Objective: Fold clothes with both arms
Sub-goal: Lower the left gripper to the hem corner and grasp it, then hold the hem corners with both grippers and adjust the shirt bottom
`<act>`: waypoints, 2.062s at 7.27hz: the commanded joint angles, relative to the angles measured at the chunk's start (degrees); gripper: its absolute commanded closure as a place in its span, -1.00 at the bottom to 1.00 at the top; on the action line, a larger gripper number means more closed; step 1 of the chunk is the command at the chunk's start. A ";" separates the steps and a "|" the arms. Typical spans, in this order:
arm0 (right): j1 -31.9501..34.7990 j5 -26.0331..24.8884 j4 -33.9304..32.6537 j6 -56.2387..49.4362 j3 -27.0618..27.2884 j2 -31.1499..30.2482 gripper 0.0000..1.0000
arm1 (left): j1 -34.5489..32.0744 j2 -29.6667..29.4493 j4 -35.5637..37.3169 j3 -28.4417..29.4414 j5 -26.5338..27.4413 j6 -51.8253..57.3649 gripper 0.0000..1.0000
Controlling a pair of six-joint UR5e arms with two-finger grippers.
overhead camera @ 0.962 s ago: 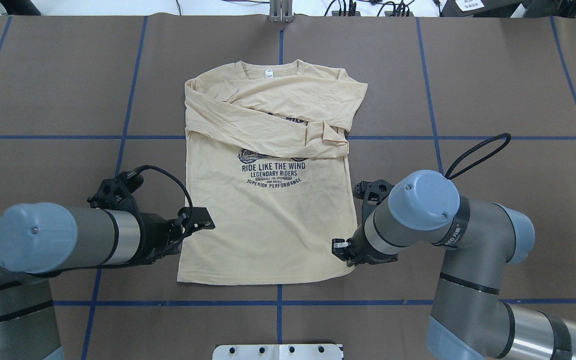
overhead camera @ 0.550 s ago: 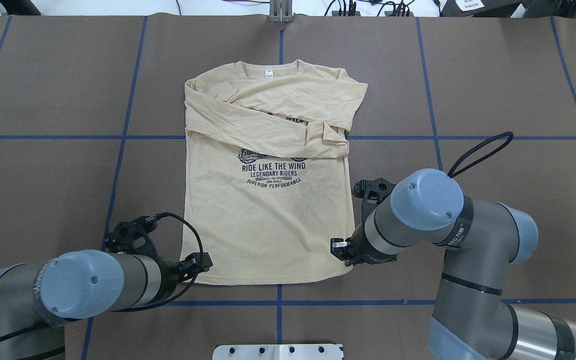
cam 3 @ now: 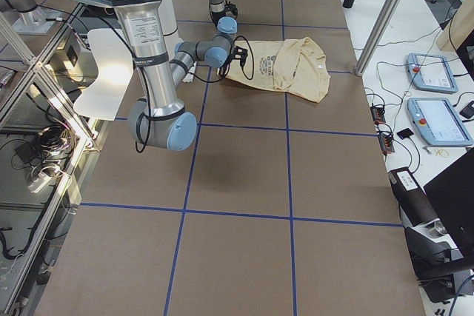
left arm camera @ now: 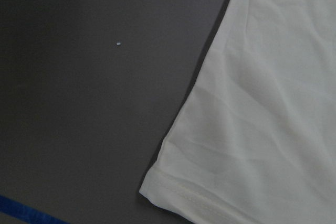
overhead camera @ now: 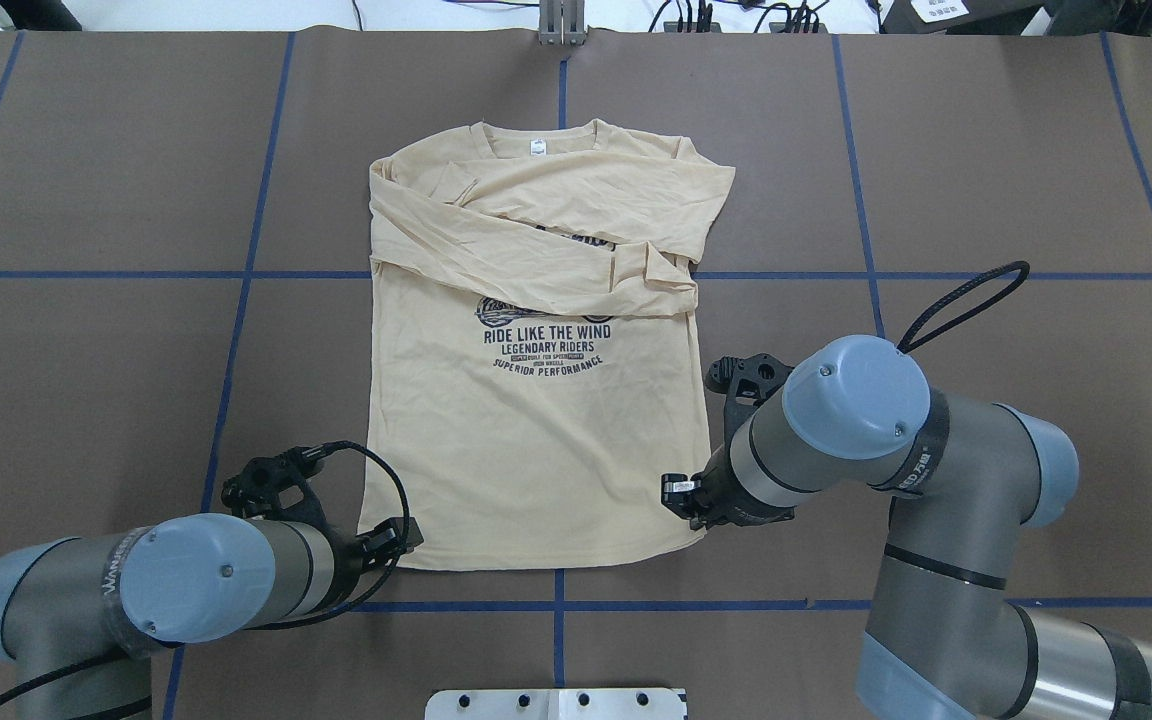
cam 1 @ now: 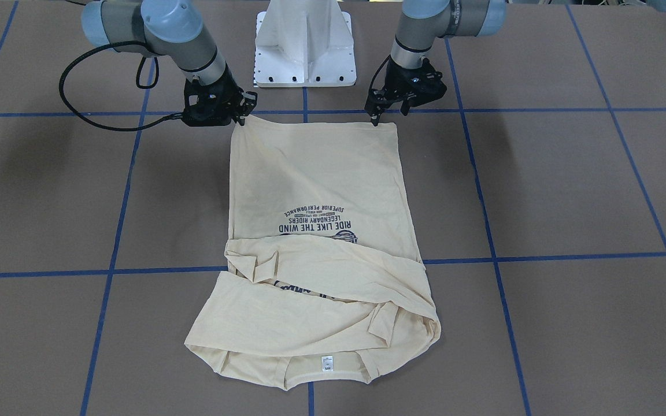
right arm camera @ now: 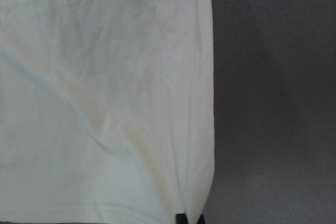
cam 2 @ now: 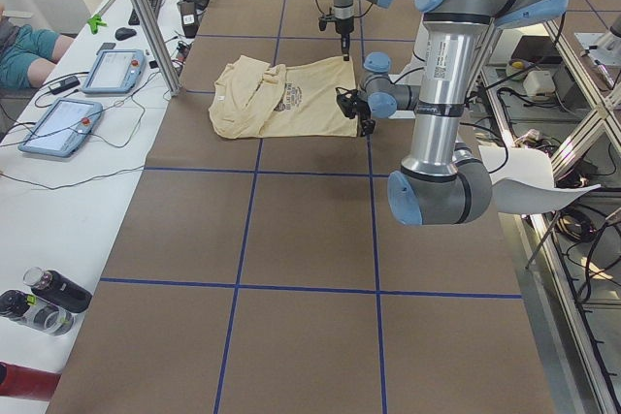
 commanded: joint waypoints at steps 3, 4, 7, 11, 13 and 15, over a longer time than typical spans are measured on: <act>0.21 0.17 0.00 0.00 0.16 -0.09 1.00 | -0.60 -0.41 0.09 1.13 0.07 0.22 -0.51; 0.29 0.17 0.00 0.00 0.16 -0.09 1.00 | -0.86 -0.41 0.18 1.13 0.07 0.30 -0.46; 0.64 0.44 0.00 0.00 0.16 0.00 1.00 | -1.04 -0.41 0.18 1.22 0.07 0.39 -0.41; 0.64 0.26 0.00 0.00 0.42 -0.09 1.00 | -1.04 -1.29 0.18 2.10 0.07 0.39 -0.29; 0.64 0.26 0.00 0.00 0.51 -0.09 1.00 | -1.04 -1.55 0.18 2.19 0.07 0.31 -0.18; 0.91 0.26 0.00 0.00 0.51 -0.09 1.00 | -0.96 -1.55 0.18 2.01 0.15 0.31 0.56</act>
